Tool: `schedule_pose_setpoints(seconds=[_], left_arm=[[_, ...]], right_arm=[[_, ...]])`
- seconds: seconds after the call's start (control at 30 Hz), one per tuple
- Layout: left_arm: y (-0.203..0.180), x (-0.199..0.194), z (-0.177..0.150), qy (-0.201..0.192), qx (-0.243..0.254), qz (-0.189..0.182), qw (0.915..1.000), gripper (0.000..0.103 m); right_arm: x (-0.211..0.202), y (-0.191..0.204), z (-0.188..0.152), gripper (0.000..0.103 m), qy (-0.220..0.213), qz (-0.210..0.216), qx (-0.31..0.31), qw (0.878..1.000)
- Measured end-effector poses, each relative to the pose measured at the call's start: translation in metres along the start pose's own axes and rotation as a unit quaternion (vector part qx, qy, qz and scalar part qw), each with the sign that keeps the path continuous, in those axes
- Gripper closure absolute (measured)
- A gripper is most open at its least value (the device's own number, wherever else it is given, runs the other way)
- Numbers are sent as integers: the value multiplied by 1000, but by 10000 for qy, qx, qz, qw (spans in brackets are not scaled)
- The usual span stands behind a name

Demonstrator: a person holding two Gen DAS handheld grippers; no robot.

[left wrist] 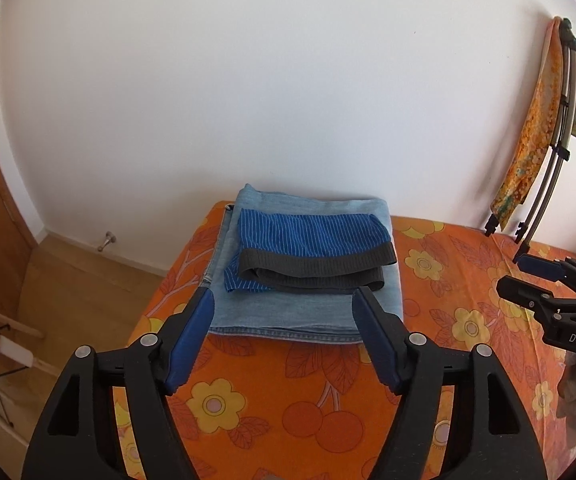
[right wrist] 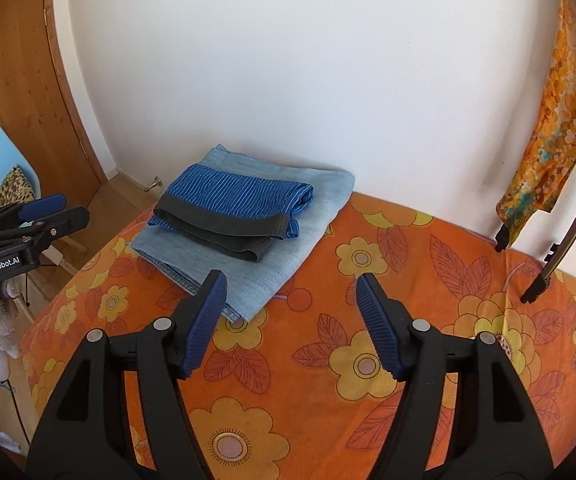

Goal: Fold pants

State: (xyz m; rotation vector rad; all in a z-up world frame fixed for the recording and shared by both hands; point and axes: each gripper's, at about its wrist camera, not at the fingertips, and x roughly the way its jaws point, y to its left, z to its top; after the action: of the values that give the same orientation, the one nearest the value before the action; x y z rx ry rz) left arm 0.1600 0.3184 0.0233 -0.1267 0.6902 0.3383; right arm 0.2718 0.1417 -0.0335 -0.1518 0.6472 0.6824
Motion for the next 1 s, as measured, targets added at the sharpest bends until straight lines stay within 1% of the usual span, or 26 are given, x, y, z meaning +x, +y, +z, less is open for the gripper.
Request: schedule_pose_setpoints(seconds=[0.03, 0.07, 0.13, 0.3, 0.33, 0.37, 0.4, 0.43, 0.5, 0.6, 0.63, 0.7, 0.73, 0.8, 0.83, 0.87, 1.0], left_arm=[[-3, -11, -1, -57, -35, -66, 10000, 24], [-7, -21, -3, -120, -58, -128, 9998, 21], [-14, -42, -6, -297, -148, -159, 9993, 21], [-37, -88, -21, -484, -252, -416, 9976, 21], [-42, -97, -25, -529, -255, -451, 9973, 21], [-48, -107, -29, -576, -234, -477, 9969, 21], [-55, -116, -34, -608, -164, -491, 9968, 21], [-62, -123, -39, -650, -87, -474, 9967, 21], [-74, -137, -50, -728, -55, -427, 9964, 20], [-84, -154, -71, -738, -250, -464, 9959, 18], [-87, -158, -77, -708, -276, -433, 9962, 17], [-95, -164, -88, -658, -231, -367, 9969, 17], [-101, -168, -95, -654, -184, -330, 9971, 15], [-108, -174, -107, -687, -135, -258, 9972, 8], [-109, -177, -114, -726, -161, -223, 9970, 3], [-110, -180, -120, -761, -211, -200, 9967, 1], [-112, -176, -142, -671, -287, -197, 9971, 1]], right_arm=[[-9, 0, -3, 33, -12, 7, -24, 10000], [-19, 1, -7, 33, -30, 6, -51, 10000], [-40, 1, -16, 33, -86, 6, -81, 9999], [-96, -1, -41, 33, -214, -6, -66, 9997], [-107, -1, -47, 28, -248, -22, -66, 9997], [-117, -2, -53, 14, -278, -37, -62, 9996], [-128, -3, -59, 8, -341, -33, -40, 9994], [-140, -4, -65, 4, -427, -22, -9, 9991], [-161, -6, -78, 4, -527, -39, 2, 9986], [-189, -7, -101, 3, -608, -127, -17, 9981], [-197, -8, -109, 1, -619, -162, -17, 9980], [-212, -10, -127, 0, -662, -232, -4, 9975], [-218, -12, -136, 0, -684, -265, 18, 9973], [-227, -16, -152, 0, -688, -325, 76, 9971], [-230, -19, -159, 0, -677, -331, 122, 9971], [-233, -21, -165, 0, -658, -331, 180, 9971], [-235, -32, -183, 0, -563, -278, 479, 9969]])
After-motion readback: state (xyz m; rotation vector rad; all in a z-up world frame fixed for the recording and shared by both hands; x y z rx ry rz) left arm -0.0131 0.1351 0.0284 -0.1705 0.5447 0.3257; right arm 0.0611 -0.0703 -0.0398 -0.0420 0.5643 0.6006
